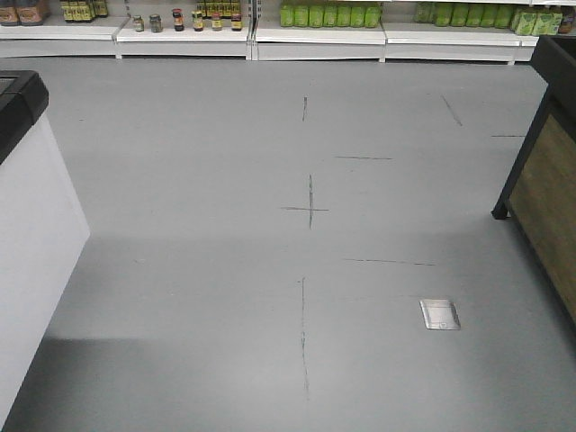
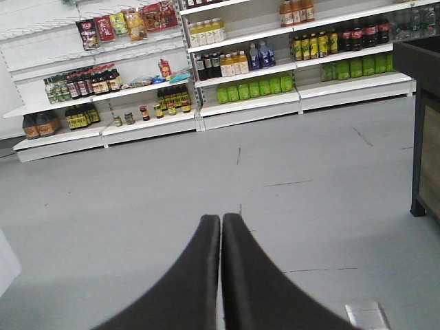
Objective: Pick three apples into basket with both arms
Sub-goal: 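Drive the base forward along the aisle toward the fruit tables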
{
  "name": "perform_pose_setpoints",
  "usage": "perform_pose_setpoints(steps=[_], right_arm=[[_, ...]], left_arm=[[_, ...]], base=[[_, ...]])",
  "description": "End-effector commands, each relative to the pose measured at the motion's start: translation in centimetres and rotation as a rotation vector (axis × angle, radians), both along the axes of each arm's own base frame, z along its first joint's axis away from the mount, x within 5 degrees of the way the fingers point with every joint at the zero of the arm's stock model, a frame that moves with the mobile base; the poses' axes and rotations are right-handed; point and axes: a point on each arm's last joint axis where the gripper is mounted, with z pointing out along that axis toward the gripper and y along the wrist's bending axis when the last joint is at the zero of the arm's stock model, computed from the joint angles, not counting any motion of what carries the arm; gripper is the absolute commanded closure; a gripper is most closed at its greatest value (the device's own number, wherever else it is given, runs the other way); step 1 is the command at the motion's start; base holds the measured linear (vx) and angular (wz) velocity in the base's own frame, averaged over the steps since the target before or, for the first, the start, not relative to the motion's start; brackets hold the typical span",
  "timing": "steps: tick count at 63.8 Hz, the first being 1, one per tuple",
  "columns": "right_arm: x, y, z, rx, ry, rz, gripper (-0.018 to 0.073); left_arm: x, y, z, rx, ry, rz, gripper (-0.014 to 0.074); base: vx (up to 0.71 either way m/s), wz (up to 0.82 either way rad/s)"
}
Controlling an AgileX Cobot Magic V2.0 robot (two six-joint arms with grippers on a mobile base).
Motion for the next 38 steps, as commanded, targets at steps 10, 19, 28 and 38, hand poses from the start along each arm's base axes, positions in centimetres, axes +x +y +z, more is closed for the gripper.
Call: perform_pose_setpoints(steps=[10,19,28,38], right_arm=[[-0.02,0.02,0.35,-0.013,-0.079,0.001,0.0568],[-0.02,0.02,0.35,-0.013,-0.079,0.001,0.0568],[-0.02,0.02,0.35,-0.013,-0.079,0.001,0.0568],[-0.02,0.02,0.35,-0.013,-0.079,0.001,0.0568]], left_arm=[[-0.04,-0.03,0.55,-0.020,-0.080,-0.001,0.0603],[-0.04,-0.03,0.55,-0.020,-0.080,-0.001,0.0603],[-0.04,-0.03,0.55,-0.020,-0.080,-0.001,0.0603],[-0.04,-0.03,0.55,-0.020,-0.080,-0.001,0.0603]], base=[[0.23,-0.14],[0.25,-0.20],[0.26,-0.23],[0.26,-0.25]])
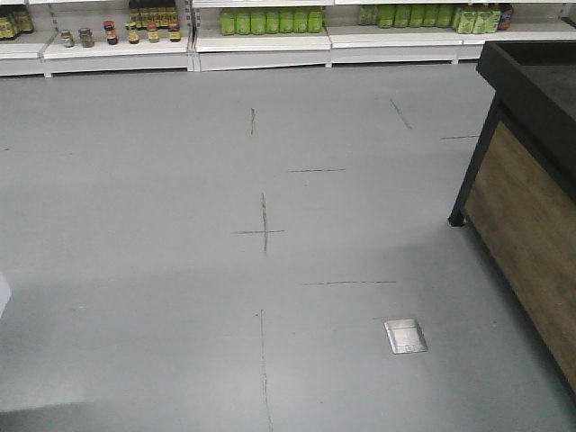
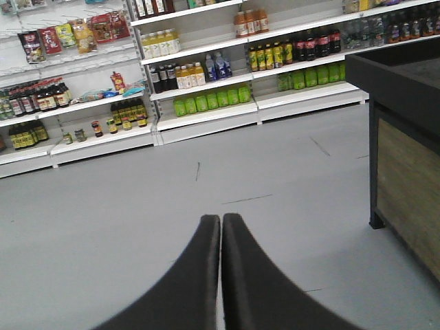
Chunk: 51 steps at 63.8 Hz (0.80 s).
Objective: Pick three apples into basket with both arms
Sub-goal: 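Drive the base forward along the aisle toward the fruit tables, then turn the base and approach the table holding the light-blue basket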
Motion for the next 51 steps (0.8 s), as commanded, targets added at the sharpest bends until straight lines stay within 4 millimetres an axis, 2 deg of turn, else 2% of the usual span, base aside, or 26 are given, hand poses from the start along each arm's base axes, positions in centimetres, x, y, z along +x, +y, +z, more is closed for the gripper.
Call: perform_pose_setpoints(steps=[1,30,51], right_arm=[[-0.02,0.02,0.35,-0.013,-0.079,0.001,0.0568],[-0.02,0.02,0.35,-0.013,-0.079,0.001,0.0568],[-0.02,0.02,0.35,-0.013,-0.079,0.001,0.0568]], left_arm=[[-0.04,-0.03,0.55,-0.020,-0.080,-0.001,0.0603],[-0.04,-0.03,0.55,-0.020,-0.080,-0.001,0.0603],[-0.04,-0.03,0.55,-0.020,-0.080,-0.001,0.0603]], base=[[0.26,-0.26],[0.26,-0.30],[0.21,-0.45]])
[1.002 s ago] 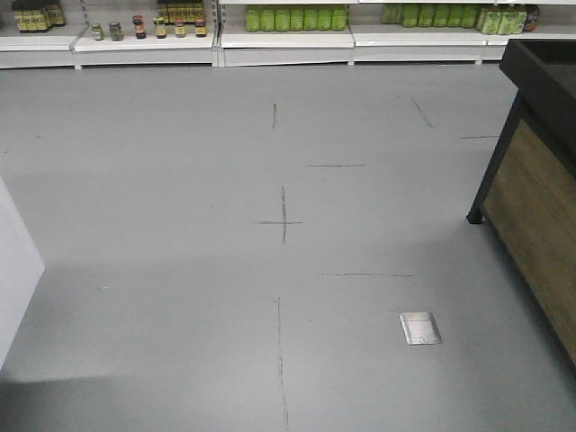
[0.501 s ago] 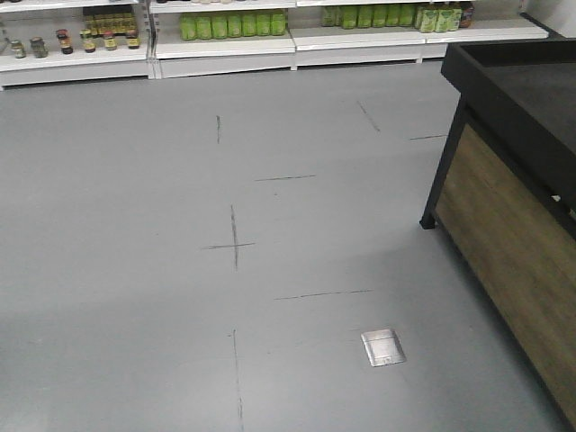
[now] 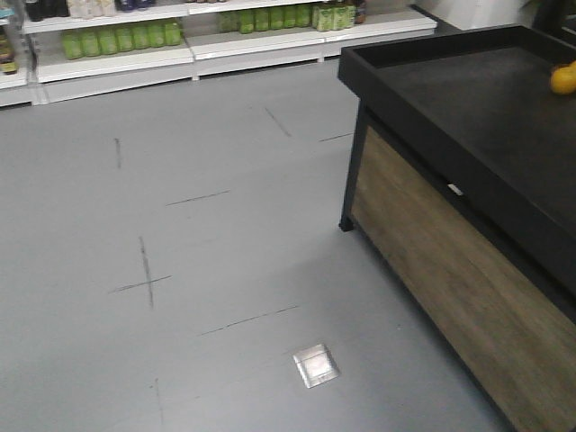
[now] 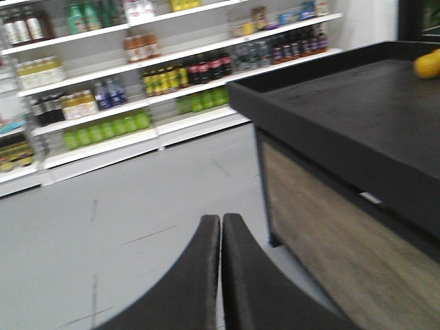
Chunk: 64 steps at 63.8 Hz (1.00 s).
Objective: Pick three apples into basket with both arms
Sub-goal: 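Turn the base and approach the table holding the light-blue basket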
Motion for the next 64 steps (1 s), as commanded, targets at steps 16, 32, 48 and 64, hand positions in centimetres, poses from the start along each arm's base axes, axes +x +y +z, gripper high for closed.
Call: perform_pose_setpoints(steps=[16,32,48,64], right_arm=[[-0.02,0.02,0.35,-0.013,-0.079,0.001,0.0568],[-0.02,0.02,0.35,-0.013,-0.079,0.001,0.0568],[-0.02,0.02,0.35,-0.013,-0.079,0.001,0.0568],[-0.02,0.02,0.35,-0.013,-0.079,0.001,0.0568]], left_arm=[[-0.04,-0.03,0.55,-0.020,-0.080,-0.001,0.0603],[-0.04,-0.03,0.55,-0.020,-0.080,-0.001,0.0603],[-0.04,-0.03,0.55,-0.020,-0.080,-0.001,0.0603],[-0.04,-0.03,0.55,-0.020,-0.080,-0.001,0.0603]], base=[[0.16,-0.61],[0.14,-0.59],[0.13,-0.52],[0.12,-0.50]])
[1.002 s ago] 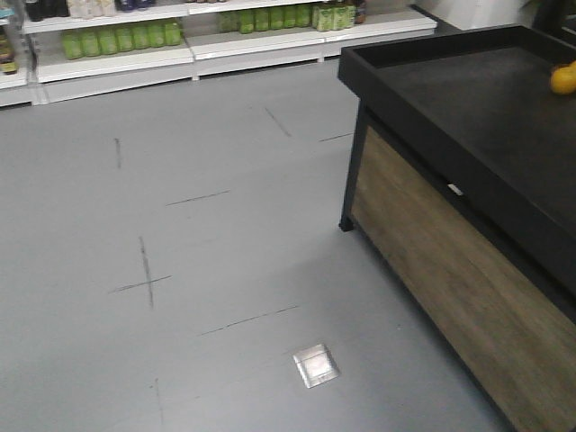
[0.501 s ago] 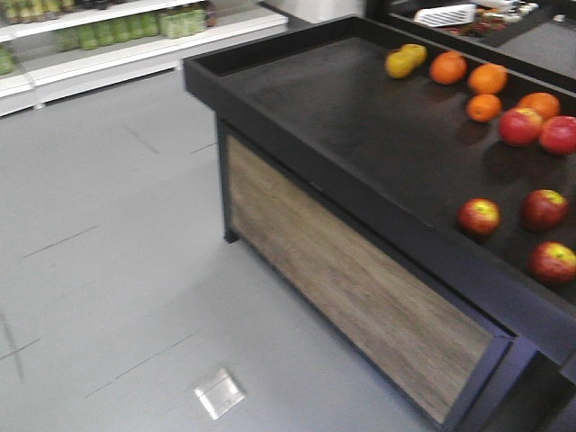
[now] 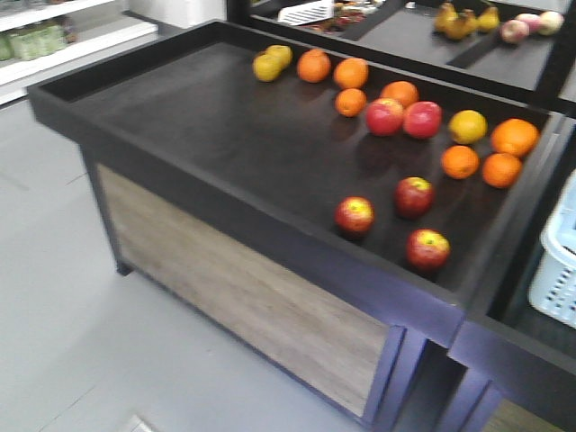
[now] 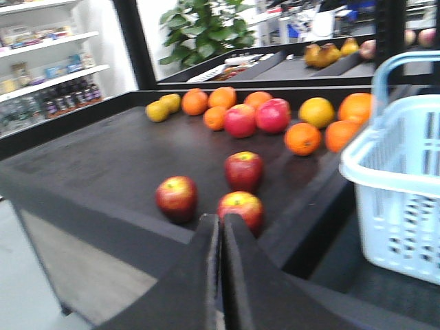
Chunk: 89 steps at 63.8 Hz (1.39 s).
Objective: Pick three apples into basket with both arms
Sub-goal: 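Turn the base and approach the table holding the light-blue basket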
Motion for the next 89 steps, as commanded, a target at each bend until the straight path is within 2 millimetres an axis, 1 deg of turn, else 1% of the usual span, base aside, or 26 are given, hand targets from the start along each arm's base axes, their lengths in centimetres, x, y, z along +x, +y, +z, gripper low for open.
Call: perform_pose_setpoints(steps=[1,51,73,89], right_arm=[[-0.02,0.02,0.35,-0.013,-0.079,0.001,0.0568],[-0.02,0.02,0.35,-0.013,-0.079,0.001,0.0568],[-0.02,0.02,0.35,-0.013,-0.079,0.001,0.0568],[-0.02,0.02,0.35,-0.013,-0.079,0.001,0.0568]], left_arm=[[-0.04,-0.03,0.55,-0.020,-0.080,-0.001,0.0603],[-0.04,-0.03,0.55,-0.020,-0.080,-0.001,0.0603],[-0.04,-0.03,0.55,-0.020,-0.080,-0.001,0.0603],[-0.04,-0.03,0.55,-0.020,-0.080,-0.001,0.0603]], base=[[0.11,-0.51],[0.10,-0.55],[0.10,-0.35],[0.10,-0.14]])
